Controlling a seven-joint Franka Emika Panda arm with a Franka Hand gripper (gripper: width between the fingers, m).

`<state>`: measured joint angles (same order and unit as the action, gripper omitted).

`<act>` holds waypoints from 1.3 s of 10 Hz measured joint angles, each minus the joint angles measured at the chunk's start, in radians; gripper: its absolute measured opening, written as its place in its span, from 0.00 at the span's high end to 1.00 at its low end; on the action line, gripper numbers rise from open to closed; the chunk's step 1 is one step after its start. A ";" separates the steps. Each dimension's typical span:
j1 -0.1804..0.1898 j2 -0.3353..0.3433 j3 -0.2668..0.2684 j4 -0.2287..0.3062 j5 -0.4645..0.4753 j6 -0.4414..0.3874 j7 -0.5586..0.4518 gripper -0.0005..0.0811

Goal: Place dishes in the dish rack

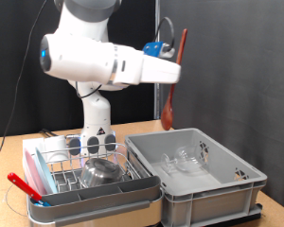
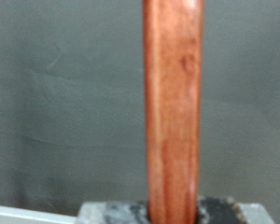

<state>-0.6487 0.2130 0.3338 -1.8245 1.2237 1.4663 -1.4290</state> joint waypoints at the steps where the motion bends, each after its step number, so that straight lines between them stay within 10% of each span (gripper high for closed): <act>1: -0.007 0.004 -0.009 -0.004 0.000 0.001 -0.019 0.88; 13: -0.024 0.157 -0.037 0.023 -0.115 0.058 -0.102 0.88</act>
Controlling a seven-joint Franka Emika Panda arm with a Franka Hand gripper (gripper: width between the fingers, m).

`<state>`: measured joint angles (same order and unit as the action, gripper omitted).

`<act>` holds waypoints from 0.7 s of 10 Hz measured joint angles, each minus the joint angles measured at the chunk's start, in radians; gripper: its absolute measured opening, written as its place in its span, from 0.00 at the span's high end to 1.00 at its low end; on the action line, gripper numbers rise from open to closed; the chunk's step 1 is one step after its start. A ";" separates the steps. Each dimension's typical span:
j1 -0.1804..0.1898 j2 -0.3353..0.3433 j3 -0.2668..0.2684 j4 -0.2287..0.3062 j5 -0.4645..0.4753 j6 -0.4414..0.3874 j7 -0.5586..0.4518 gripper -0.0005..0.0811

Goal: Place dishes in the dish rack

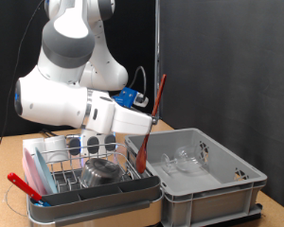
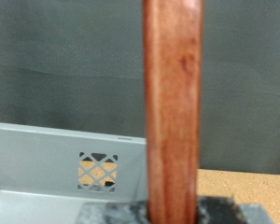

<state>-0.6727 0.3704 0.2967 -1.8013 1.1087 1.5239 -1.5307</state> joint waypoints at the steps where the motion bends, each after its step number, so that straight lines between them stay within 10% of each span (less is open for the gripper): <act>1: 0.000 0.014 0.000 0.004 -0.007 0.000 -0.008 0.88; 7: 0.001 0.078 0.000 0.020 -0.068 0.039 -0.030 0.88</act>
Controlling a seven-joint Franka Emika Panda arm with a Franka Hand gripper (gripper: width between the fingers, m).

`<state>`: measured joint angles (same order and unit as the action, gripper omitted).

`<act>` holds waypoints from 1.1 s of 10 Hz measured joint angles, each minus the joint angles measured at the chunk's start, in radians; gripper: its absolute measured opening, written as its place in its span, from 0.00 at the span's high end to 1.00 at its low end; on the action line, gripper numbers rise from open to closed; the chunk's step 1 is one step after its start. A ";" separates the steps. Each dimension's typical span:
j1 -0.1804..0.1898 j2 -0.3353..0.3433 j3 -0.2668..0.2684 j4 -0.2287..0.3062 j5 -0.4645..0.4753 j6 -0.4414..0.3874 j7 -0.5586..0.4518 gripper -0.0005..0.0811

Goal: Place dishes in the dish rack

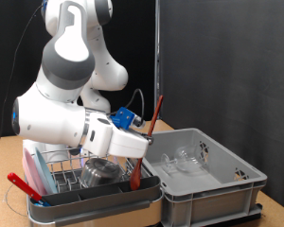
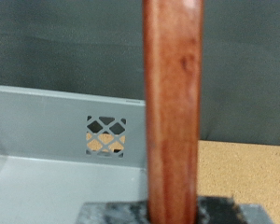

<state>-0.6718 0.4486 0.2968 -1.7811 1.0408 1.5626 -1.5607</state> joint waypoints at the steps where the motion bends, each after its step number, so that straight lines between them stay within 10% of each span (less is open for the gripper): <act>1: 0.000 0.010 0.000 0.002 -0.013 0.008 -0.001 0.88; 11: 0.001 0.081 0.000 0.041 -0.128 0.027 -0.062 0.88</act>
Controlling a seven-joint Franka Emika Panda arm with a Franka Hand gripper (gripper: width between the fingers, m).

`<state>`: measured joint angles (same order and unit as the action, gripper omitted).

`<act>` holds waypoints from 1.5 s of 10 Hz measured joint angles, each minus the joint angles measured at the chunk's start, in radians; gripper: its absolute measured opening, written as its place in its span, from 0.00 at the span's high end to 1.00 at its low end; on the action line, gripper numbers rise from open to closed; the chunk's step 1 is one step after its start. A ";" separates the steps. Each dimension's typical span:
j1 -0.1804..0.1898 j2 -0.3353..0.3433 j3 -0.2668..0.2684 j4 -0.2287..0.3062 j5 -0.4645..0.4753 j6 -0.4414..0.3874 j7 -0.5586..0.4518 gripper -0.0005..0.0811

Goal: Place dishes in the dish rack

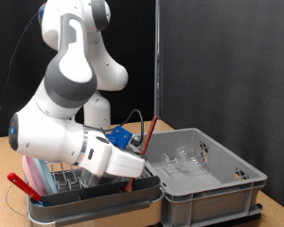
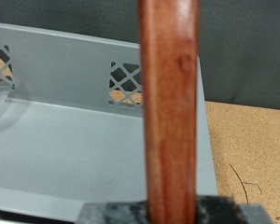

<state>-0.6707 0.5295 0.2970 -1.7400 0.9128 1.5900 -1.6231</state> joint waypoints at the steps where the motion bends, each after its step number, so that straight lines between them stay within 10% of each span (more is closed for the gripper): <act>1: 0.000 0.005 0.000 0.002 -0.001 0.001 0.000 0.88; 15: -0.001 0.059 -0.019 0.012 -0.031 0.001 0.019 0.85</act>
<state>-0.6721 0.5886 0.2776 -1.7277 0.8816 1.5909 -1.6045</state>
